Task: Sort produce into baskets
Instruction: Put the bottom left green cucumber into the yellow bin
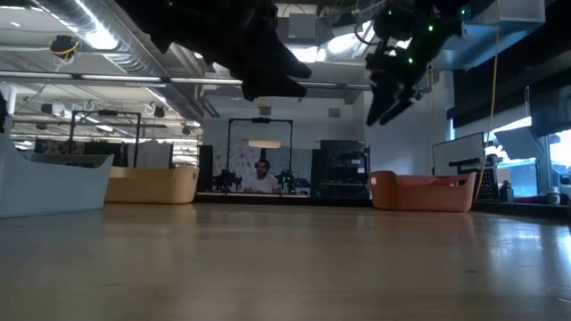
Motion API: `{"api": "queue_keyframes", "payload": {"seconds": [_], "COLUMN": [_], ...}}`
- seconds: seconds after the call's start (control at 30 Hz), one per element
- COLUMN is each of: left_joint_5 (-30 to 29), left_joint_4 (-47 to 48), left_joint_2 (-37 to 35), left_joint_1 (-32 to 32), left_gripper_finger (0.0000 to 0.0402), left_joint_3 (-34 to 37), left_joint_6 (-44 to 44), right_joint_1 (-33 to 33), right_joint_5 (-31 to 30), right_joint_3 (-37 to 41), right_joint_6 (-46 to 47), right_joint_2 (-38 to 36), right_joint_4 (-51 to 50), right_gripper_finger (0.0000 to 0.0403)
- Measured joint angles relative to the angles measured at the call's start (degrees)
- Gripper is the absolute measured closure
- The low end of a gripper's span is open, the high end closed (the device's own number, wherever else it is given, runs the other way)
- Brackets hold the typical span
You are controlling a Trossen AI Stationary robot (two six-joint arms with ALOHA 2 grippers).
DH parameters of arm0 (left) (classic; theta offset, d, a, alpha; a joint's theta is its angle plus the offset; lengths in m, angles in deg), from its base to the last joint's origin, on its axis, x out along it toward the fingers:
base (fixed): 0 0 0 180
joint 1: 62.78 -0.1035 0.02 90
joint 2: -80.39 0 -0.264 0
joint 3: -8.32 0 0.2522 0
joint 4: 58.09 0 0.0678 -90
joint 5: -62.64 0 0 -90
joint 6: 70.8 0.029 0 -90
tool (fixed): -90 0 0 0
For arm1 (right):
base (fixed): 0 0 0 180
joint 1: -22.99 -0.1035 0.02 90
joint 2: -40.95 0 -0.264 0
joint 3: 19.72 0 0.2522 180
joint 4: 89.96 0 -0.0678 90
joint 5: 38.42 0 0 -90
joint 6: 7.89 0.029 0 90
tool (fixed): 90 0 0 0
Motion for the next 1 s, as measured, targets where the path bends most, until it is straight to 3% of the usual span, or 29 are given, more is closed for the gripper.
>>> {"api": "queue_keyframes", "payload": {"seconds": [0.57, 1.0], "left_joint_5": [0.83, -2.80], "left_joint_4": [1.52, 37.67], "left_joint_2": [-0.55, -5.16], "left_joint_1": [6.29, 17.04], "left_gripper_finger": [0.0156, 0.0156], "left_joint_3": [-0.08, -9.18], "left_joint_6": [4.04, -2.48], "right_joint_1": [-19.21, -21.13], "right_joint_5": [1.54, 1.54], "right_joint_3": [0.02, 0.04], "right_joint_6": [0.81, 1.41], "right_joint_2": [0.17, 0.22], "right_joint_4": [3.58, 6.55], "right_gripper_finger": [0.0064, 0.0064]}}
